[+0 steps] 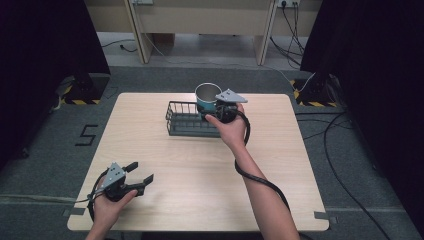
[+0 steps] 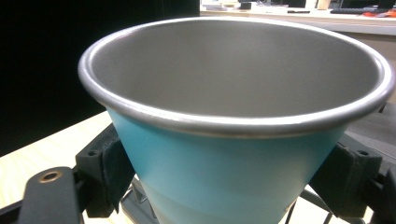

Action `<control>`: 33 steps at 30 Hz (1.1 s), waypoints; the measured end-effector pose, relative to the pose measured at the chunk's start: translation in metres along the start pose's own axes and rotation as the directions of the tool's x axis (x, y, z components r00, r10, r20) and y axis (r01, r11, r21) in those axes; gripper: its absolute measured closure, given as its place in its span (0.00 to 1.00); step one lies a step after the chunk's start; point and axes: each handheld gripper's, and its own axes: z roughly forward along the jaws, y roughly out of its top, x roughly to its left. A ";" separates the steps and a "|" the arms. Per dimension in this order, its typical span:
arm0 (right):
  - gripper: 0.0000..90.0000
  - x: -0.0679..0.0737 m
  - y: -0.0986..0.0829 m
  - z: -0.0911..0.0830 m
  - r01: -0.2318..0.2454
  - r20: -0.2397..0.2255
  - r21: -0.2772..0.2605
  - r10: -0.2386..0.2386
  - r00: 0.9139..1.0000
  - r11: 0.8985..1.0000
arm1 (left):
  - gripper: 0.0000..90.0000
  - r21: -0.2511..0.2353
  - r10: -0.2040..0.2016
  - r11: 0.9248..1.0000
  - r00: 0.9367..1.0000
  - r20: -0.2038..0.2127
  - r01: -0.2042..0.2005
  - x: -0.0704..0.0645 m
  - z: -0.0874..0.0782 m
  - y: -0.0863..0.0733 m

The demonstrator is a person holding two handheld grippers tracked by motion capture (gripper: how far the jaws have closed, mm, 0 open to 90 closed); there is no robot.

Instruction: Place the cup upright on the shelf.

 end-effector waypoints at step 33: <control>0.20 -0.007 -0.003 0.040 -0.027 0.050 0.069 0.024 0.998 0.997 | 0.22 -0.006 -0.008 1.000 1.000 0.004 0.008 0.001 -0.001 0.000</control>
